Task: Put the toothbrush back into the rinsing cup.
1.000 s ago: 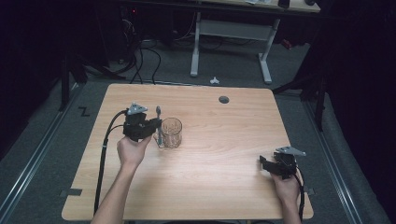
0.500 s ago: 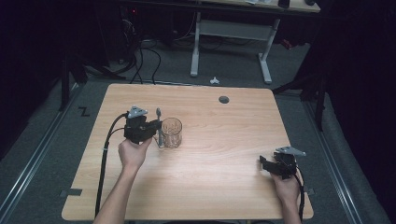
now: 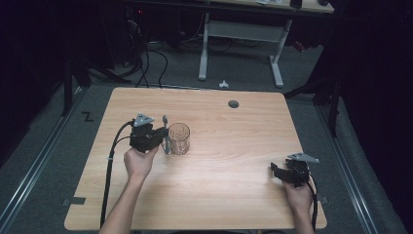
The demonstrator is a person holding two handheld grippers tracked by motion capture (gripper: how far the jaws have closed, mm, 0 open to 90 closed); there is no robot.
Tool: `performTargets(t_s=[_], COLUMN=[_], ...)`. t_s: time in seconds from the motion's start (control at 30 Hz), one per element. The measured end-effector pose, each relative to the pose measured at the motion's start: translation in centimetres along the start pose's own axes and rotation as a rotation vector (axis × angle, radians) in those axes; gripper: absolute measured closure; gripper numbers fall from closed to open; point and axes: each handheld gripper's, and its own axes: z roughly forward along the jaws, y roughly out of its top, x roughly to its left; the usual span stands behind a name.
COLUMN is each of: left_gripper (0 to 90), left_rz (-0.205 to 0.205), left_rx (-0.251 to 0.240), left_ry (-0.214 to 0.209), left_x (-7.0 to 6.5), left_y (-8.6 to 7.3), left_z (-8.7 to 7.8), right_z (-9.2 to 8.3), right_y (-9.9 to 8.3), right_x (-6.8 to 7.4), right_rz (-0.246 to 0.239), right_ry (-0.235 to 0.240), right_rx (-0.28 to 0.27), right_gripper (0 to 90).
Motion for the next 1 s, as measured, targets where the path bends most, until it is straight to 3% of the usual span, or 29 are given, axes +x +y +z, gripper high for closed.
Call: performTargets(t_s=[0.57, 0.83, 1.0], left_gripper=[78.7, 73.1, 62.6], left_rz=[-0.004, -0.001, 0.008], left_rx=[0.029, 0.048, 0.072], left_ry=[0.004, -0.005, -0.008], left_x=[0.11, 0.21, 0.36], left_y=[-0.59, -0.62, -0.7], left_z=[0.22, 0.2, 0.14], right_z=[0.0, 0.01, 0.01], right_y=[0.0, 0.0, 0.0], right_x=[0.01, 0.02, 0.01], right_rz=[0.0, -0.001, -0.003], right_ry=[0.0, -0.002, -0.002], right_rx=[0.001, 0.0, -0.001], right_gripper=[32.8, 32.8, 32.8])
